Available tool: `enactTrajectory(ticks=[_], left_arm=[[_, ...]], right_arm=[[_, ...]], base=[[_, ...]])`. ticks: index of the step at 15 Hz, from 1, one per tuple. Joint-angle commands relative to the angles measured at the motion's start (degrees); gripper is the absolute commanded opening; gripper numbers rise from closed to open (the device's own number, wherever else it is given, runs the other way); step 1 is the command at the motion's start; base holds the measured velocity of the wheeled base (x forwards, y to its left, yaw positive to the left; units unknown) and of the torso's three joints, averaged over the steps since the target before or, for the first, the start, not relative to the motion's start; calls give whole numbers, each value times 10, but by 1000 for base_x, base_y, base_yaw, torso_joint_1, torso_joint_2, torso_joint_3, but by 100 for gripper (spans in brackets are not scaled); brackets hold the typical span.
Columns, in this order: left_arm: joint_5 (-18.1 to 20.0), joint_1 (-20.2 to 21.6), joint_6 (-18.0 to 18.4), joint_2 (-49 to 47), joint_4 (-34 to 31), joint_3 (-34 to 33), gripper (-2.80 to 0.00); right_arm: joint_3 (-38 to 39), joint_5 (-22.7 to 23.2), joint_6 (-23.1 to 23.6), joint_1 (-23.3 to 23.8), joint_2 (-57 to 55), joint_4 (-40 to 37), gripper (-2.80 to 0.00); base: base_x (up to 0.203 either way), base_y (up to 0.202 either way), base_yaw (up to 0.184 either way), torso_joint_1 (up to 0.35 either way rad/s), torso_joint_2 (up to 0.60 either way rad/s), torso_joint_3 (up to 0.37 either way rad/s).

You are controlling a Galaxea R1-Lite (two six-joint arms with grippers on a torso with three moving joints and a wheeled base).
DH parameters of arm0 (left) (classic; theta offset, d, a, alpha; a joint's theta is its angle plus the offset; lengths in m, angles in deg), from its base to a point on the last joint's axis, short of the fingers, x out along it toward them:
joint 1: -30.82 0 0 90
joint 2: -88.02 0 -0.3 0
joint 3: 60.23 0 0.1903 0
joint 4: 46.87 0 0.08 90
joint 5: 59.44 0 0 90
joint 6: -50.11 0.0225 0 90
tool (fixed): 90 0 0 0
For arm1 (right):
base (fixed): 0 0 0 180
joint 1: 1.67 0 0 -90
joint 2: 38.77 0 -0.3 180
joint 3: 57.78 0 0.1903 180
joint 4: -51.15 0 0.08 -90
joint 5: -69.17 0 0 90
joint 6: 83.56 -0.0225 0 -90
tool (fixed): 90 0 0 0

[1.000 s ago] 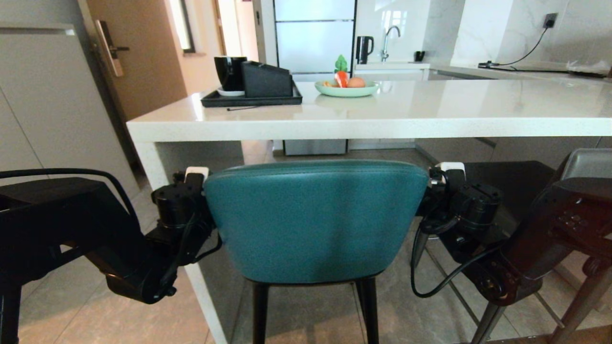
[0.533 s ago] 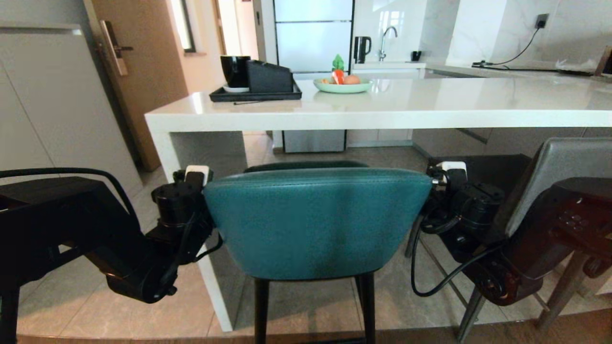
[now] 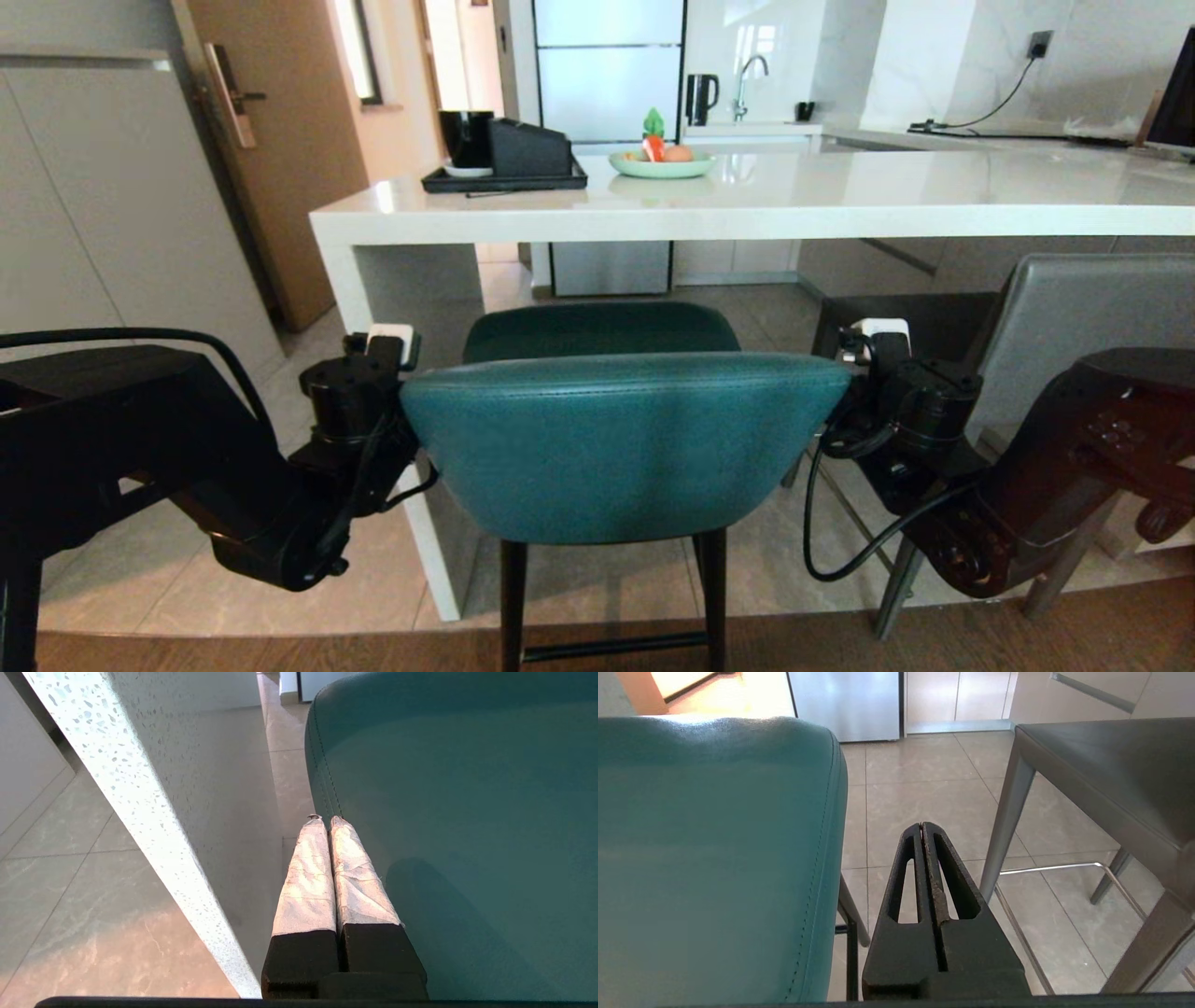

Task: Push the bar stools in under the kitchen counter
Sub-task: Pull the blue chair out from under the dining table

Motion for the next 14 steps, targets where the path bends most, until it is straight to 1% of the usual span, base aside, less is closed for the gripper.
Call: enactTrajectory(ticks=[1,3,4,6,8,10,14], left_arm=[[-2,0,-1,-8,6,7,-280],[-3,3,0,-17,6,19,-280],[-4,3,-1,-24,4,34,-280],[-4,2,0,-31,0,49,-280],[-4,2,4,-32,-3,54,-280],[-3,4,4,-36,-3,58,-280],[0,4,5,-38,-9,70,-280]], right_arm=[[-1,-2,1,1,-16,3,-280],[-1,-6,6,-13,-2,-8,-280],[-2,-30,23,-24,10,-24,-280],[-11,-42,35,-30,29,-40,-280],[-10,-49,35,-32,38,-54,-280],[-7,-64,35,-51,43,-54,-280],[1,-68,34,-84,84,-71,-280]], base=[[0,0,0,0,0,0],[0,0,0,0,0,0],[0,0,0,0,0,0],[0,0,0,0,0,0],[0,0,0,0,0,0],[0,0,0,0,0,0],[0,0,0,0,0,0]])
